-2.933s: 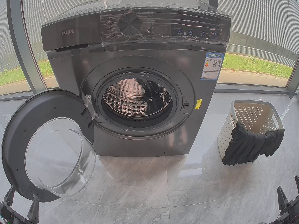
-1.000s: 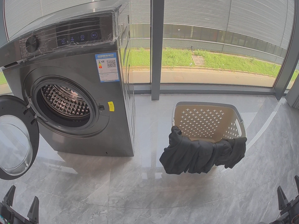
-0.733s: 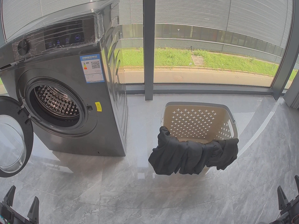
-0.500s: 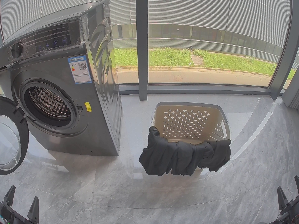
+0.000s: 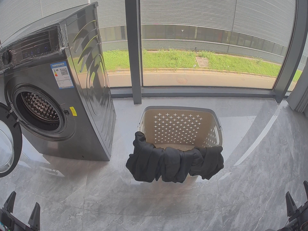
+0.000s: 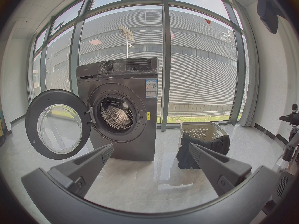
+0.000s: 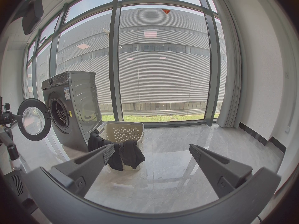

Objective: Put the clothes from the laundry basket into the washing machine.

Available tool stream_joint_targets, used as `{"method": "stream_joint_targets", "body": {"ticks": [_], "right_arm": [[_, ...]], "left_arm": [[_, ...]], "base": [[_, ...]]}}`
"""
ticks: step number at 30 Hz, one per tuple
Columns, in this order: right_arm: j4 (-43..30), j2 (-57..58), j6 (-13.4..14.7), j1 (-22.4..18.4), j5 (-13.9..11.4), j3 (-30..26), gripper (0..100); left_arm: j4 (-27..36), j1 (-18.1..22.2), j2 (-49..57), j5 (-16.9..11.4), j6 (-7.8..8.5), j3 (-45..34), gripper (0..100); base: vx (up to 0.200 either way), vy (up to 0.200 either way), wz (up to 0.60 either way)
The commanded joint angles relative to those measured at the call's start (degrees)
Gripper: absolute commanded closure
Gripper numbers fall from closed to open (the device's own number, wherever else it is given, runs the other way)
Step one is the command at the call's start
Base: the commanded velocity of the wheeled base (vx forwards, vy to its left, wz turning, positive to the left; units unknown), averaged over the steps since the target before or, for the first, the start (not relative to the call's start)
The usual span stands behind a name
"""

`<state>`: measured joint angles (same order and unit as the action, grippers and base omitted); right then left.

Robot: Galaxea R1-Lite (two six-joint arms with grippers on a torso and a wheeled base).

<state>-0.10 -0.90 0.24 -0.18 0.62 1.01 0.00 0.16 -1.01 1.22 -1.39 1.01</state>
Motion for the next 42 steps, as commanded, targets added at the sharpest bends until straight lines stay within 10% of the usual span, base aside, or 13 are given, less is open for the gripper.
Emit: {"method": "stream_joint_targets", "body": {"ticks": [1,42], "right_arm": [[0.0,0.9,0.0,0.0,0.0,-0.9,0],[0.0,0.9,0.0,-0.1,-0.1,-0.9,0]], "left_arm": [[0.0,0.0,1.0,0.0,-0.02,-0.9,0],[-0.1,0.0,1.0,0.0,-0.02,-0.9,0]], "base": [[0.0,0.0,0.0],[0.0,-0.044,0.0]]}}
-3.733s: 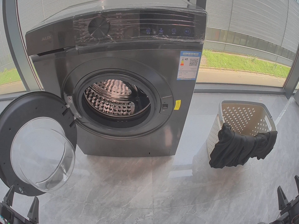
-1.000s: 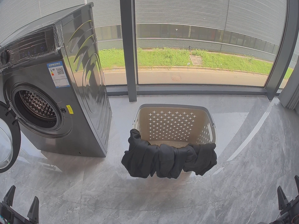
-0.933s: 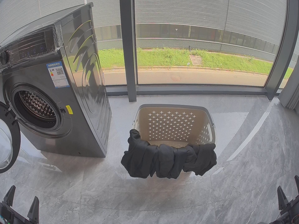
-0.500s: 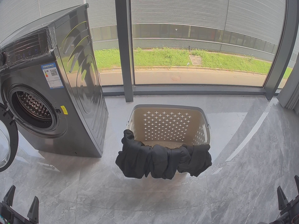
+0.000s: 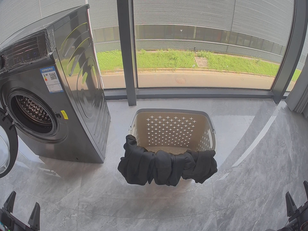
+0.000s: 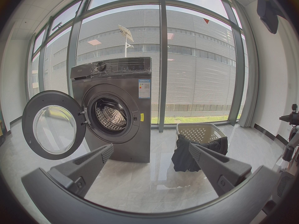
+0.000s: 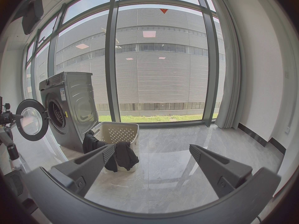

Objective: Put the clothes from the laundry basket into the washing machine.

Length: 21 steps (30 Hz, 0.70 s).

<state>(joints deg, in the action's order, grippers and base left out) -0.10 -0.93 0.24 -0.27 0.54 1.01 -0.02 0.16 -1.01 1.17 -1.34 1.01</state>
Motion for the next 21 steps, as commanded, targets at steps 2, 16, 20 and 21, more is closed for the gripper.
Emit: {"method": "stream_joint_targets", "body": {"ticks": [2,16,20,21], "right_arm": [[0.0,0.9,-0.1,0.0,0.0,-0.9,0],[-0.1,0.9,0.3,0.0,0.1,-0.9,0],[1.6,0.9,0.4,0.1,0.1,6.1,0],[1.6,0.9,0.4,0.1,0.1,6.1,0]], "left_arm": [[0.0,0.0,1.0,0.1,-0.24,-0.9,0],[0.0,0.0,1.0,0.1,-0.07,-0.9,0],[0.0,0.0,1.0,0.1,-0.07,-0.9,0],[0.0,0.0,1.0,0.1,-0.07,-0.9,0]], "base": [[0.2,0.0,0.0],[0.057,0.0,0.0],[0.0,0.0,0.0],[0.0,0.0,0.0]]}}
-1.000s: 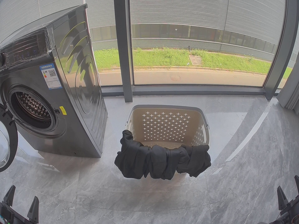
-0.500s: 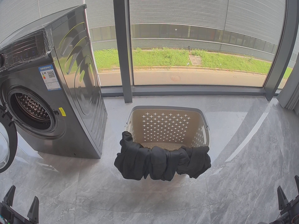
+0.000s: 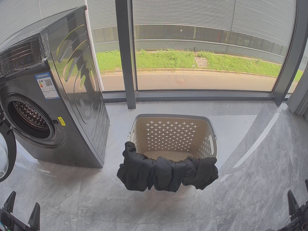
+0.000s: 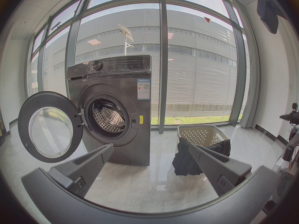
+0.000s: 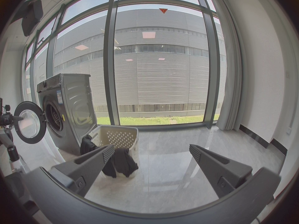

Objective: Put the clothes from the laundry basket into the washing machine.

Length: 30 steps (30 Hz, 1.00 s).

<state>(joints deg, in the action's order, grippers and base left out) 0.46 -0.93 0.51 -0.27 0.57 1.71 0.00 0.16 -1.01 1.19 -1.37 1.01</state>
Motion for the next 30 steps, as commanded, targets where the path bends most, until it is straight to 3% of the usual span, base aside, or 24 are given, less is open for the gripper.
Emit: {"method": "stream_joint_targets", "body": {"ticks": [1,5,6,7,8,9,10,11,14,16,22,30], "right_arm": [[-0.1,-0.8,0.0,0.2,-0.1,11.3,0],[-3.1,-6.7,-1.3,0.1,-3.8,13.9,0],[-4.1,-12.1,-1.8,0.1,-10.2,14.4,0],[-4.0,-14.9,-1.7,0.1,-12.9,14.5,0],[-3.2,-21.9,-1.4,0.0,-18.1,14.6,0],[-3.2,-21.9,-1.4,0.0,-18.1,14.6,0],[-2.2,-28.6,-1.5,-0.1,-20.9,15.2,0],[-0.6,-33.2,-1.7,0.2,-22.0,15.6,0],[4.9,-42.9,-3.1,2.6,-23.5,15.9,0],[9.6,-49.3,-4.4,5.6,-23.0,15.9,0],[19.2,-60.4,-4.0,11.1,-19.6,15.9,0],[25.4,-70.6,-2.3,15.9,-19.7,17.1,0]], "left_arm": [[0.0,0.0,1.0,0.0,0.13,-0.9,0],[0.0,0.0,1.0,0.0,0.05,-0.9,0],[0.0,0.0,1.0,0.0,0.05,-0.9,0],[0.0,0.0,1.0,0.0,0.13,-0.9,0],[0.0,0.0,1.0,0.0,0.22,-0.9,0],[0.0,0.0,1.0,0.0,0.22,-0.9,0],[0.0,0.0,1.0,0.0,0.22,-0.9,0],[0.0,0.0,1.0,-0.1,0.22,-0.9,0],[0.0,0.0,1.0,-0.1,0.22,-0.9,0],[0.0,0.0,1.0,-0.1,0.22,-0.8,0],[0.0,0.0,1.0,-0.1,0.13,-0.9,0],[-0.1,0.0,1.0,-0.1,0.13,-0.9,0]], "base": [[0.0,0.0,0.0],[0.0,0.0,0.0],[0.0,0.0,0.0],[0.0,0.0,0.0],[0.0,0.0,0.0],[0.0,0.0,0.0],[0.0,0.0,0.0],[0.0,0.0,0.0],[0.0,0.0,0.0],[0.0,0.0,0.0],[0.0,0.0,0.0],[0.0,0.0,0.0]]}}
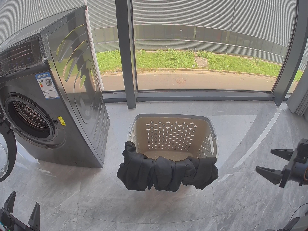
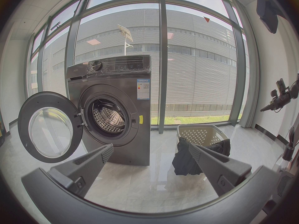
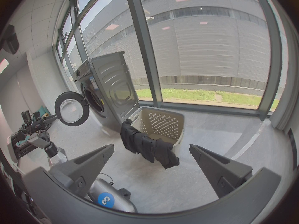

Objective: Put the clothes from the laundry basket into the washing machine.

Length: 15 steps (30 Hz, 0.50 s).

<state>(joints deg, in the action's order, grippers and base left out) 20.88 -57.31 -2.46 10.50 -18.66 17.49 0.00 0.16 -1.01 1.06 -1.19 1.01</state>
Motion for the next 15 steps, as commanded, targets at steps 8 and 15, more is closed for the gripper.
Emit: {"method": "stream_joint_targets", "body": {"ticks": [8,15], "right_arm": [[7.5,-24.3,4.9,11.1,0.5,6.5,0],[7.6,-34.9,5.4,13.0,7.6,13.2,0]], "left_arm": [[-0.1,0.0,1.0,0.0,-0.04,-0.9,0],[0.0,0.0,1.0,0.1,-0.04,-0.9,0]], "base": [[0.0,0.0,0.0],[0.0,0.0,0.0]]}}
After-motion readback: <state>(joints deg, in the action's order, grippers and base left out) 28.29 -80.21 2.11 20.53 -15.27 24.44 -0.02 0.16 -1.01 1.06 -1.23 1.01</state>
